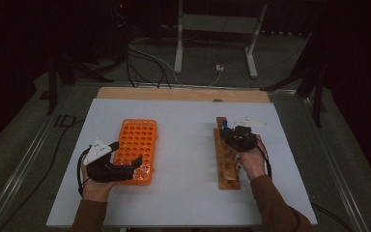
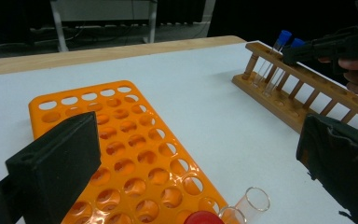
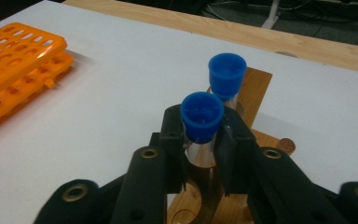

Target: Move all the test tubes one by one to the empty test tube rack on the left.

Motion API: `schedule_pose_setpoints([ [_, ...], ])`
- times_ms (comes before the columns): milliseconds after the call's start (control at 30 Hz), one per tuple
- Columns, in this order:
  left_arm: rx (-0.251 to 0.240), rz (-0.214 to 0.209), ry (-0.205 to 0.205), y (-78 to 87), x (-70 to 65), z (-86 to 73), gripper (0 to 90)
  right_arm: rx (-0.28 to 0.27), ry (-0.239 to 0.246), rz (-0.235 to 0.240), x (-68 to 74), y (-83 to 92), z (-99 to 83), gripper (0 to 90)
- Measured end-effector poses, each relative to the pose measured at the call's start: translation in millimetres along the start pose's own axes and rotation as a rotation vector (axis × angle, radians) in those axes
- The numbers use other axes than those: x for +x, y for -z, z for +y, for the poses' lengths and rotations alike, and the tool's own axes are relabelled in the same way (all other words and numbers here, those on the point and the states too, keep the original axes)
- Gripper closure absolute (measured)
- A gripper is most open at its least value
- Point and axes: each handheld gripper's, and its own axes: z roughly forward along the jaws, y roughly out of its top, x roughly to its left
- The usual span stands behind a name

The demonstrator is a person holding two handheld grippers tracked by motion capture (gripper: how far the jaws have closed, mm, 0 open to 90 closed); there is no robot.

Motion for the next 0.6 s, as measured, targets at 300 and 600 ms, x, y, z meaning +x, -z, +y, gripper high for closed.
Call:
schedule_pose_setpoints([
  [300, -0.008, -0.006, -0.008, -2.4, -3.4, 4.2, 0.7, -0.036, -0.001, -0.009, -0.4, 11.9, 5.6, 76.3],
  [600, -0.013, -0.011, -0.024, -5.2, -8.8, 9.1, 0.7, -0.071, 0.003, -0.005, -2.4, 30.7, 14.8, 76.3],
])
